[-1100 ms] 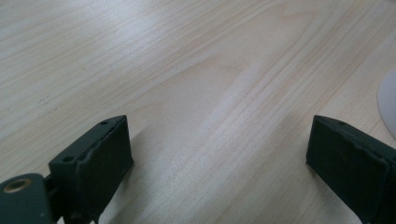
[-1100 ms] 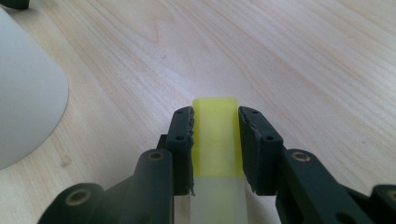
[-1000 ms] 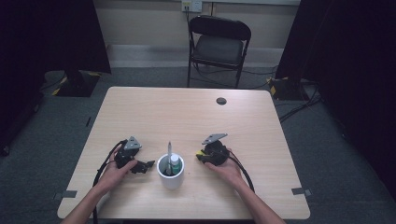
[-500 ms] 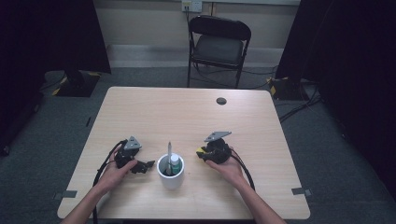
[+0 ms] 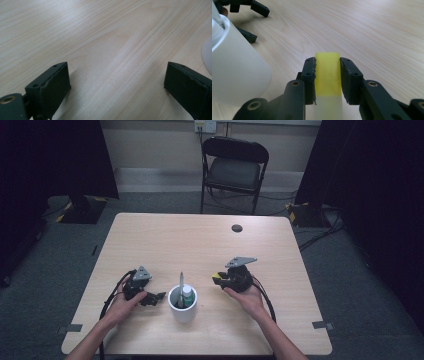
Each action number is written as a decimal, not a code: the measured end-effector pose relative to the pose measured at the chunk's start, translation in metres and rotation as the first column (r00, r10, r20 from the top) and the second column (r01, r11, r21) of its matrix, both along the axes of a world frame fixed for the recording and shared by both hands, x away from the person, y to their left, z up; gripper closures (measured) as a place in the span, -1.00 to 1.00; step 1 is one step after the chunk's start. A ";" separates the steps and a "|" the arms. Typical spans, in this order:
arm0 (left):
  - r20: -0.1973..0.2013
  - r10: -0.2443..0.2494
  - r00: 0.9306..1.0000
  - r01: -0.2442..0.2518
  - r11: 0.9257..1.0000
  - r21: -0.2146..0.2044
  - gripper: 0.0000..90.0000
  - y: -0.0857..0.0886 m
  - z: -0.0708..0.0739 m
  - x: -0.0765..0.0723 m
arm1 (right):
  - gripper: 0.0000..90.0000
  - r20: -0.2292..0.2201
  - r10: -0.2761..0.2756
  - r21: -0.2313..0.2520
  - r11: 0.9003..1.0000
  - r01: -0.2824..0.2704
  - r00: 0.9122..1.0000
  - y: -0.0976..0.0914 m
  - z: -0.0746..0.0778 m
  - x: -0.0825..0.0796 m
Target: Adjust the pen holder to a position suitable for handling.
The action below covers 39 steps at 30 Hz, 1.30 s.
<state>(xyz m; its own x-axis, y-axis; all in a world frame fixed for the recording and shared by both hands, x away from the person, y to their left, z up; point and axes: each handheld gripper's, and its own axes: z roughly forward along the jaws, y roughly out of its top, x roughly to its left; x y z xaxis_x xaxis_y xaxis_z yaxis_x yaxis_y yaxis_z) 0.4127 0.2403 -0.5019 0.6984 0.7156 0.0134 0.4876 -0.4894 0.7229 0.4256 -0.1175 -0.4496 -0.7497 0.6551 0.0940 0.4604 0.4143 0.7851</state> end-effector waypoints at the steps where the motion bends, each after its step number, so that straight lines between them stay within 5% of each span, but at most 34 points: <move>1: 0.000 0.000 1.000 0.000 1.000 0.000 -0.87 0.000 0.000 0.000 | 0.50 0.002 0.000 0.004 1.000 0.000 1.000 0.000 0.002 -0.001; 23: -0.008 0.005 1.000 -0.005 1.000 -0.011 -0.87 -0.001 -0.001 0.000 | 0.50 0.082 0.029 0.107 0.994 -0.037 0.996 -0.001 0.035 -0.013; 39: -0.004 0.001 1.000 -0.001 1.000 -0.006 -0.87 0.000 0.000 0.000 | 0.50 0.160 0.070 0.174 0.980 -0.098 0.985 0.008 0.064 -0.027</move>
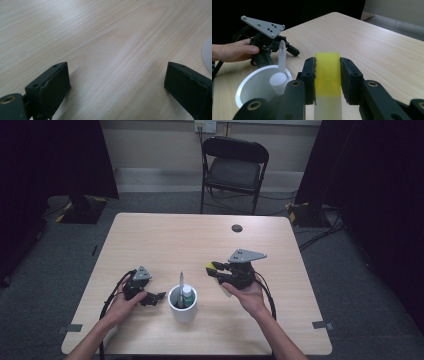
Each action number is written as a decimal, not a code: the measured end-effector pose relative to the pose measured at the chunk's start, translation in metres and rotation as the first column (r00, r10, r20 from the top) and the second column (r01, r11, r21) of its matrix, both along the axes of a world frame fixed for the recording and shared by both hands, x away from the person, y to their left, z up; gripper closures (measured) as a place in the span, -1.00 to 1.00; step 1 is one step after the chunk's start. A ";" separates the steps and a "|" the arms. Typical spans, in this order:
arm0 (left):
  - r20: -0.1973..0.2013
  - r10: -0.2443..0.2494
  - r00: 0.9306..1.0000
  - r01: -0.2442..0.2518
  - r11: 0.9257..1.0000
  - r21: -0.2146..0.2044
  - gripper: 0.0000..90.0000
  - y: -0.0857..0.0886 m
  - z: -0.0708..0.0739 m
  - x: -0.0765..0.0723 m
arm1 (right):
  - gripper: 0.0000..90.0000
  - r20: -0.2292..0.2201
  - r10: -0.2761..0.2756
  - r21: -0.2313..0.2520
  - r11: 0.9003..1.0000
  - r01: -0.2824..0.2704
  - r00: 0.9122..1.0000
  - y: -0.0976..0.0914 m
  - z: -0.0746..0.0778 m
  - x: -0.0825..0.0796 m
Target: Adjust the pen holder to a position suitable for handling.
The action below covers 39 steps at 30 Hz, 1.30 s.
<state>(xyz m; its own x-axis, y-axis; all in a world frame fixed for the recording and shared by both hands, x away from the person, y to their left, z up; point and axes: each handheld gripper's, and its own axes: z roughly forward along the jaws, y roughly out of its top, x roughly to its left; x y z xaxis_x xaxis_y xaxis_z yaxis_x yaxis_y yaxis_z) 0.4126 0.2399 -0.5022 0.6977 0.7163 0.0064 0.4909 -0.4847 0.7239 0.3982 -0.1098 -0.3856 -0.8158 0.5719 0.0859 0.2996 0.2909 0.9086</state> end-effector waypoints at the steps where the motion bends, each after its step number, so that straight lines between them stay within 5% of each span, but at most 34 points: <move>1: 0.000 0.000 1.000 0.000 1.000 0.000 -0.87 0.000 0.000 0.000 | 0.50 0.001 0.005 0.003 1.000 -0.005 1.000 0.001 0.001 -0.001; 23: 0.000 0.002 1.000 -0.002 1.000 0.002 -0.87 0.000 0.000 0.000 | 0.50 0.036 0.060 0.033 0.998 -0.061 0.998 0.017 0.016 -0.012; 39: 0.005 0.006 1.000 -0.006 1.000 -0.004 -0.87 0.000 0.000 0.000 | 0.50 0.043 0.173 0.032 0.984 -0.175 0.984 0.064 0.017 -0.023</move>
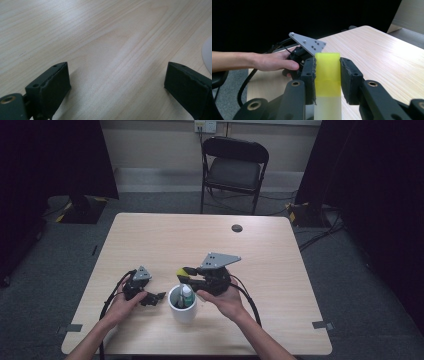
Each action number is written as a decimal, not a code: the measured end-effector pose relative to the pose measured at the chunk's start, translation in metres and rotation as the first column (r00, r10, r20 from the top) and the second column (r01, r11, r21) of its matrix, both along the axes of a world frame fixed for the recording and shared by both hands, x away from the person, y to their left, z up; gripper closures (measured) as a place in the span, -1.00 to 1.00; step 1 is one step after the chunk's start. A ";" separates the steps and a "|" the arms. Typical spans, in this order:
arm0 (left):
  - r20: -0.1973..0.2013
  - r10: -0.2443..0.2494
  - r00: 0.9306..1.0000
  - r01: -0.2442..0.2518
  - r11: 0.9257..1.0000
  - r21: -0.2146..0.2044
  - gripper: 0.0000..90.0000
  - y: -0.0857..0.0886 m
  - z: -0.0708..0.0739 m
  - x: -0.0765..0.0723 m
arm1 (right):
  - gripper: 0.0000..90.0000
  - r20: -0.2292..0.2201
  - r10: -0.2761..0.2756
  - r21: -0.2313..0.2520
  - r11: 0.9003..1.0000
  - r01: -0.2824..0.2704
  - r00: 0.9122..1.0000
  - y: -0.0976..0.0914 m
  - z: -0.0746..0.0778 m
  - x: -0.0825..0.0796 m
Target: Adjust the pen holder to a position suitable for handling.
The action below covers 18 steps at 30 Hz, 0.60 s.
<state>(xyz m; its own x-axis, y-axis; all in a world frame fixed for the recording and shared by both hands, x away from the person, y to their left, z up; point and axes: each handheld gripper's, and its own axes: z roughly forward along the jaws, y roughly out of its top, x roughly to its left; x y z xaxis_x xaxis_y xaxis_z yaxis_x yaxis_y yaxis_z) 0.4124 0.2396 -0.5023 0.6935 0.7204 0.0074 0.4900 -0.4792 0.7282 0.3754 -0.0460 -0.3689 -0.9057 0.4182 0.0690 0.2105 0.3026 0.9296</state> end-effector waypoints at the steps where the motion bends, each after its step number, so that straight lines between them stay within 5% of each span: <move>1: 0.000 0.000 1.000 0.000 1.000 0.000 -0.87 0.000 0.000 0.000 | 0.50 0.000 0.000 0.000 1.000 0.000 1.000 0.000 0.000 0.000; 18: -0.003 -0.001 1.000 0.001 1.000 -0.003 -0.87 0.000 0.000 0.000 | 0.50 -0.019 0.068 -0.006 0.998 -0.068 0.997 0.041 -0.006 0.002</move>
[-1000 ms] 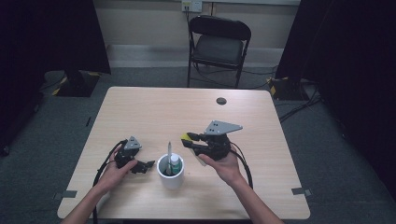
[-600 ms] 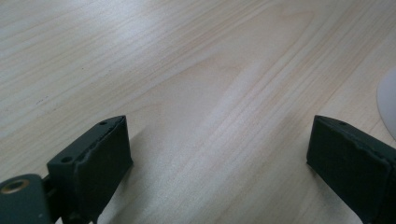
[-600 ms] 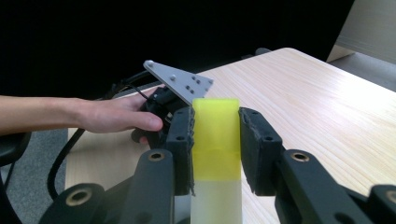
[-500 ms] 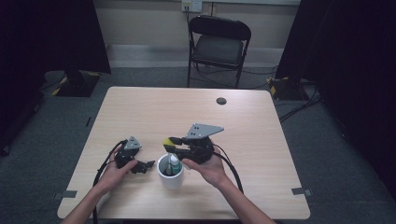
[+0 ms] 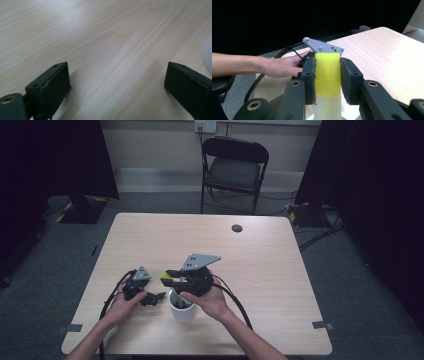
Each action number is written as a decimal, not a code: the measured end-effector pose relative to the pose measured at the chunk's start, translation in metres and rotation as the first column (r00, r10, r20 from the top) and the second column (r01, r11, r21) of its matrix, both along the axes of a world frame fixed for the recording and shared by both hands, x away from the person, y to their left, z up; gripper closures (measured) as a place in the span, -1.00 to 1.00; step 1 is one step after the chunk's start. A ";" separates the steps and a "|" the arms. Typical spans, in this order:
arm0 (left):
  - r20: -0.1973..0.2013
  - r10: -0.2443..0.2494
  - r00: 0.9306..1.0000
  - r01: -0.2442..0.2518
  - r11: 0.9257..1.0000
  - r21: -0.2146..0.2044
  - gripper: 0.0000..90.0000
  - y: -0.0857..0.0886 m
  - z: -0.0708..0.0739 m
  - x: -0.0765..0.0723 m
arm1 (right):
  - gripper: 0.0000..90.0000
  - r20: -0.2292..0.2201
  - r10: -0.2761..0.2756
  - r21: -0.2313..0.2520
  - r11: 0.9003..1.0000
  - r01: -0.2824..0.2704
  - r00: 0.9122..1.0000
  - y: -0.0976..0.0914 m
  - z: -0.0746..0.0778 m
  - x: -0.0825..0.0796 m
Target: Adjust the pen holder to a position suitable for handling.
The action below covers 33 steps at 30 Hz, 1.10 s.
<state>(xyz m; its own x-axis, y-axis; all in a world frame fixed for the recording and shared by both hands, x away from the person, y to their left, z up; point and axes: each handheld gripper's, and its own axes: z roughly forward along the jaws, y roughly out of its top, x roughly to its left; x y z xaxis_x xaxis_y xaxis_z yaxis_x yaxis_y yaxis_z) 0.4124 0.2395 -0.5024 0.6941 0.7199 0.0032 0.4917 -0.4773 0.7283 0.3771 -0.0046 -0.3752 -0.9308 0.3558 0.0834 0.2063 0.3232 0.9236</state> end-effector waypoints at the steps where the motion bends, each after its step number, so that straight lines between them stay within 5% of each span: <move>1: 0.003 -0.001 1.000 0.001 1.000 0.006 -0.87 0.000 0.000 0.000 | 0.50 0.000 0.000 0.000 1.000 0.000 1.000 0.000 0.000 0.000; 13: -0.001 0.000 1.000 0.000 1.000 0.000 -0.87 0.000 0.000 0.000 | 0.50 -0.006 0.006 -0.029 1.000 -0.006 1.000 0.002 -0.006 0.001; 33: 0.005 -0.001 1.000 0.001 1.000 0.007 -0.87 0.000 0.000 0.000 | 0.50 0.002 -0.029 -0.046 0.998 0.029 1.000 -0.033 -0.007 -0.011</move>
